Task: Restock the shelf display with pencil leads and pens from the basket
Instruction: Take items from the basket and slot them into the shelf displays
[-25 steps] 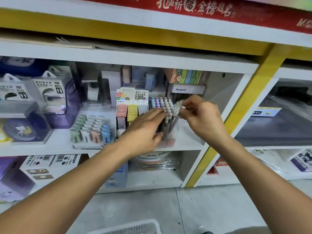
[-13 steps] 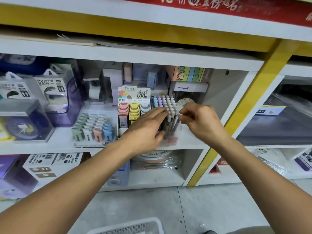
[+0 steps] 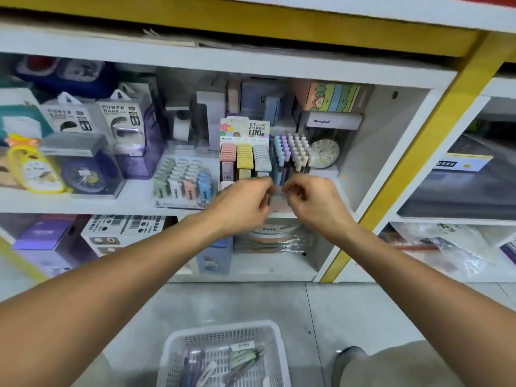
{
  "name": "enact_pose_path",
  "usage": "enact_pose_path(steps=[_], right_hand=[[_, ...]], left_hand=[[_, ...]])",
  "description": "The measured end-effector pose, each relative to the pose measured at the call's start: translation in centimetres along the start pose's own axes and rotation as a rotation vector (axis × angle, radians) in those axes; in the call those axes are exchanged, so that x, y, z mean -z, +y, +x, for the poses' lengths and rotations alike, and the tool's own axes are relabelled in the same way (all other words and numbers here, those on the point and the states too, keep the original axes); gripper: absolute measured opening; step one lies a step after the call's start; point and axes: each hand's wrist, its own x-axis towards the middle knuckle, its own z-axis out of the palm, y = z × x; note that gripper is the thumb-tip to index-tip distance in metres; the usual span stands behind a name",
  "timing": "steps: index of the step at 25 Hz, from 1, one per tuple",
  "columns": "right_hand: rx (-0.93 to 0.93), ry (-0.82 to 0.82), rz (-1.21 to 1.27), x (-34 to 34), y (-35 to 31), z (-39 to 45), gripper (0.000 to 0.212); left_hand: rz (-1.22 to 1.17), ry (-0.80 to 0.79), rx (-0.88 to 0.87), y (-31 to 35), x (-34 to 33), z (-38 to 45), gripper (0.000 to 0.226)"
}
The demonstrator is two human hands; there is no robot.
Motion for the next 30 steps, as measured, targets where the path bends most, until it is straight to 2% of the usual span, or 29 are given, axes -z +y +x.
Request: enact_pose_path(steps=[6, 8, 11, 14, 16, 21, 23, 26, 30], right_hand=[[-0.151, -0.681, -0.014, -11.4, 0.3, -8.4, 0.023], [-0.179, -0.847, -0.054, -15.7, 1.7, -11.8, 0.022], [-0.171, -0.992, -0.173, -21.0, 4.4, -16.1, 0.03], [-0.241, -1.005, -0.219, -25.2, 7.0, -19.9, 0.035], [-0.279, -0.976, -0.23, -27.2, 8.4, -21.6, 0.041], [-0.238, -0.982, -0.31, -31.2, 9.3, -24.2, 0.071], [-0.253, -0.944, -0.313, -32.3, 9.3, -25.0, 0.076], [-0.24, -0.839, -0.266, -32.8, 9.5, -25.7, 0.063], [-0.412, -0.711, -0.039, -32.5, 9.0, -26.4, 0.041]], left_hand=[[0.166, -0.588, 0.24, -5.5, -8.2, -7.4, 0.026], [0.175, -0.72, 0.295, -7.8, -12.1, -10.7, 0.028], [0.144, -0.848, 0.364, -10.0, -17.4, -15.3, 0.021], [0.107, -0.916, 0.418, -11.9, -22.2, -19.6, 0.019], [0.078, -0.917, 0.422, -12.6, -24.8, -21.6, 0.029], [0.042, -0.794, 0.333, -11.4, -29.3, -21.8, 0.054], [0.081, -0.77, 0.305, -10.5, -31.3, -21.1, 0.064], [0.13, -0.722, 0.334, -9.2, -33.7, -20.6, 0.07], [0.175, -0.707, 0.346, -8.8, -35.9, -20.9, 0.062]])
